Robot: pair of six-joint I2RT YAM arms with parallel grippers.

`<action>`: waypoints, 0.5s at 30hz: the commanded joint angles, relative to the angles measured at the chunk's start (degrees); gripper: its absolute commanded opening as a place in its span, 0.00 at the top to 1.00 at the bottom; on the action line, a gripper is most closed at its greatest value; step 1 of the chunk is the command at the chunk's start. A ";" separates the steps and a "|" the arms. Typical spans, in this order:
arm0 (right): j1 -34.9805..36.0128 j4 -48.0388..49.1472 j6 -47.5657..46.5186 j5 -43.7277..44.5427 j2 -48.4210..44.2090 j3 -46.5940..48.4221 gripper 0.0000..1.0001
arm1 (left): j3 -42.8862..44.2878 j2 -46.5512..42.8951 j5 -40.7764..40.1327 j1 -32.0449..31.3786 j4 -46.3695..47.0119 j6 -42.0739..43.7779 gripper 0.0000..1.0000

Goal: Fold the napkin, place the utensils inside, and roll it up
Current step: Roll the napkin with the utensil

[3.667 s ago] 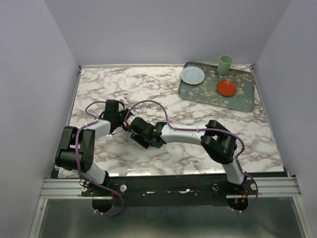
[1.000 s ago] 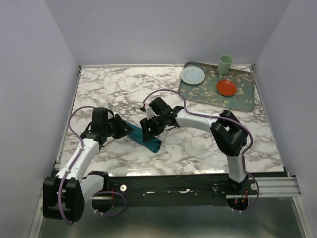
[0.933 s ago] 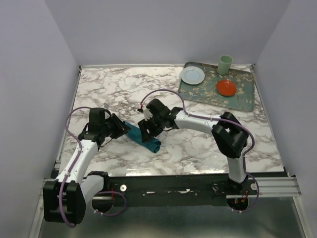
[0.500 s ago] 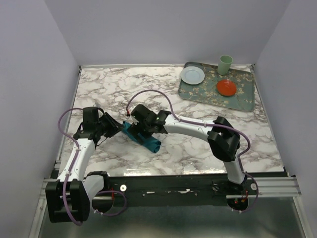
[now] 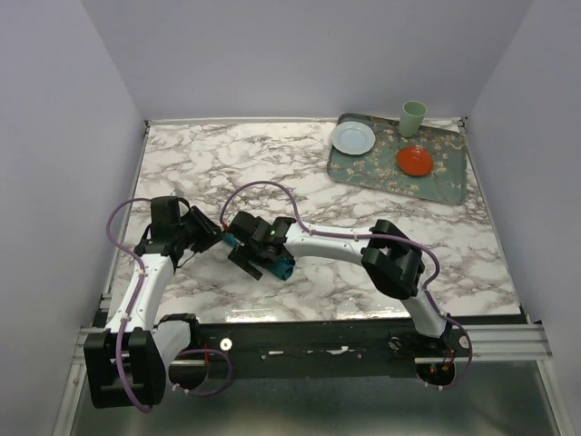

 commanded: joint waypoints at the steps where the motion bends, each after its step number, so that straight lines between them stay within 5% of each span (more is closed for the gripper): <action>1: 0.91 -1.23 2.74 6.08 2.37 0.57 0.00 | -0.58 -0.43 1.93 0.49 0.60 0.90 0.60; 12: 0.82 0.62 4.78 7.49 3.87 -0.05 0.12 | -0.57 -0.69 1.93 1.19 0.25 1.51 0.60; 15: 0.56 0.62 4.86 7.93 4.57 -0.05 0.22 | -1.01 -0.96 2.10 1.45 0.42 1.51 0.60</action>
